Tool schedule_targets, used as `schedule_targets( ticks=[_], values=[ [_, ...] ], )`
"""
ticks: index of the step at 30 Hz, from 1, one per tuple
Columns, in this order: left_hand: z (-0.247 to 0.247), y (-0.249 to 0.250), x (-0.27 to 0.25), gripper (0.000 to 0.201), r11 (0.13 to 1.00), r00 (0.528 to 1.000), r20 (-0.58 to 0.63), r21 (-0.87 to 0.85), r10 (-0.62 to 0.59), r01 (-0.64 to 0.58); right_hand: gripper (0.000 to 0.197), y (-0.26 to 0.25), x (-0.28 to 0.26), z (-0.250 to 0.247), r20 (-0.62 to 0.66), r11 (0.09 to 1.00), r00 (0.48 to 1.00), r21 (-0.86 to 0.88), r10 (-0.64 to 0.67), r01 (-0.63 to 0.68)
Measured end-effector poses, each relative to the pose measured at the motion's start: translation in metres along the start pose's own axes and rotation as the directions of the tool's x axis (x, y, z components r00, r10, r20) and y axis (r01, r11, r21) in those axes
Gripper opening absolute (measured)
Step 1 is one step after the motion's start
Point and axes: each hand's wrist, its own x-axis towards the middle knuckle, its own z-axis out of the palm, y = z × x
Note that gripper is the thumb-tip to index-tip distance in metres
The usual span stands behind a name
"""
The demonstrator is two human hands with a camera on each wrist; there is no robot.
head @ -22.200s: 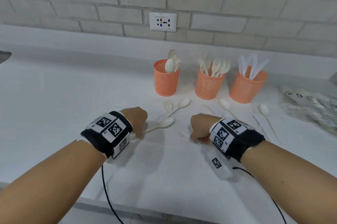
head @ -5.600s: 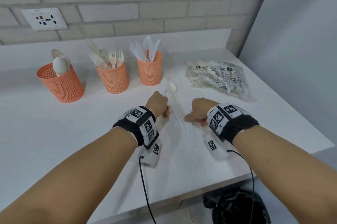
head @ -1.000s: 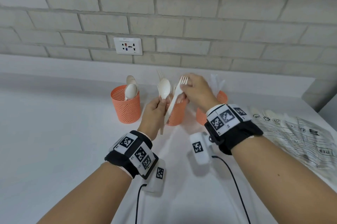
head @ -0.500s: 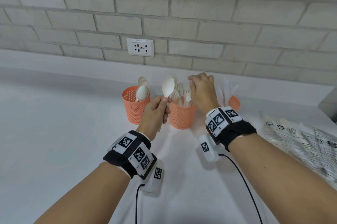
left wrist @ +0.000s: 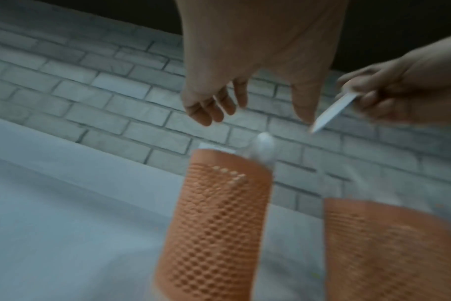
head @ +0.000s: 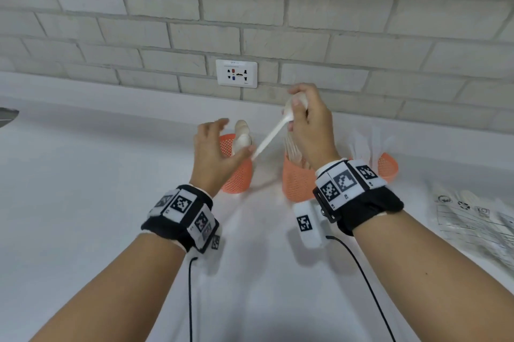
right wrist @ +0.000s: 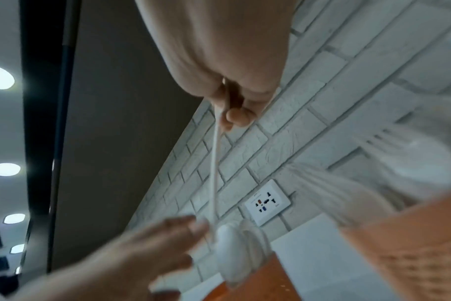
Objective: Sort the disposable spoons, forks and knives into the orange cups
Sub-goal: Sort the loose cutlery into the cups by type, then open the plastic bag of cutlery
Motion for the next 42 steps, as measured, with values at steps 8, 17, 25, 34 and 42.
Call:
schedule_targets(
  ticks=[8, 17, 25, 34, 42],
  values=[
    [0.012, -0.036, 0.017, 0.126, 0.966, 0.939, 0.227, 0.043, -0.259, 0.256, 0.026, -0.009, -0.012, 0.054, 0.095, 0.984, 0.983, -0.067, -0.157, 0.163],
    [0.018, -0.041, 0.018, 0.108, 0.959, 0.94, 0.211, -0.034, -0.269, 0.282, 0.042, 0.013, -0.027, 0.082, 0.525, 0.785, 0.832, -0.586, 0.178, 0.202],
    [-0.004, -0.024, 0.014, 0.118, 0.981, 0.954, 0.234, 0.099, -0.187, 0.168, 0.039, -0.035, -0.034, 0.043, 0.39, 0.853, 0.9, -0.52, 0.195, 0.04],
    [0.025, 0.086, -0.075, 0.019, 0.916, 0.831, 0.4, -0.275, 0.386, -0.293, 0.016, 0.002, -0.096, -0.127, 0.04, 0.502, 0.806, -0.8, 0.591, -0.329],
    [0.118, 0.15, -0.145, 0.032, 0.908, 0.567, 0.734, -0.163, 0.373, -0.387, 0.085, 0.074, -0.159, -0.293, -0.369, -0.154, 0.58, -0.91, 0.726, -0.386]
  ],
)
